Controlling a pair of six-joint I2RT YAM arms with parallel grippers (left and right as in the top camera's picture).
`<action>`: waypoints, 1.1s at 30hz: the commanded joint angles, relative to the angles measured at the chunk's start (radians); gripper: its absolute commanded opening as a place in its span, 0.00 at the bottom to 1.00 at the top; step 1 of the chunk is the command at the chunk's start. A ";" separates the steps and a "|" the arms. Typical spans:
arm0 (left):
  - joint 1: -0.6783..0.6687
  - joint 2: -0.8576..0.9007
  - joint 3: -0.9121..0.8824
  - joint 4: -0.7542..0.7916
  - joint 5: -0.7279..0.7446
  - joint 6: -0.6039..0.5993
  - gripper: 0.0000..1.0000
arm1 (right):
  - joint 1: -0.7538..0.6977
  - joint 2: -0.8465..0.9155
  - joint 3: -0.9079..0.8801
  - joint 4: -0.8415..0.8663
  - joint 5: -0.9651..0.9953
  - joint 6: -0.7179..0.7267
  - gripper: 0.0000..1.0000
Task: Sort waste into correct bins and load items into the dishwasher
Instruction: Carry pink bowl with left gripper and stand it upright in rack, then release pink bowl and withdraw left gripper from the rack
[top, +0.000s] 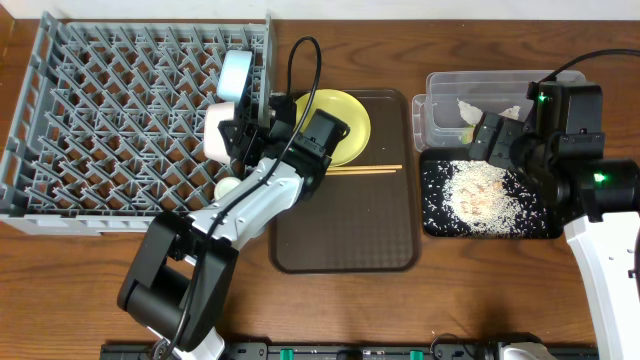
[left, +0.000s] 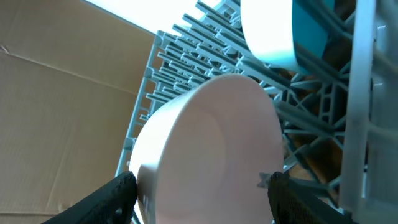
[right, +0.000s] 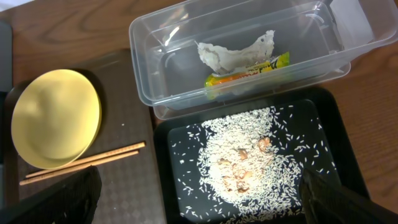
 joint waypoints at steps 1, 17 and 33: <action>0.003 -0.053 0.043 0.003 0.193 -0.013 0.68 | -0.009 0.001 0.004 -0.002 0.010 0.011 0.99; 0.093 -0.148 0.046 -0.043 0.620 -0.093 0.67 | -0.009 0.001 0.004 -0.002 0.010 0.010 0.99; 0.131 -0.162 0.047 -0.019 0.620 -0.093 0.68 | -0.008 0.001 0.004 -0.002 0.010 0.010 0.99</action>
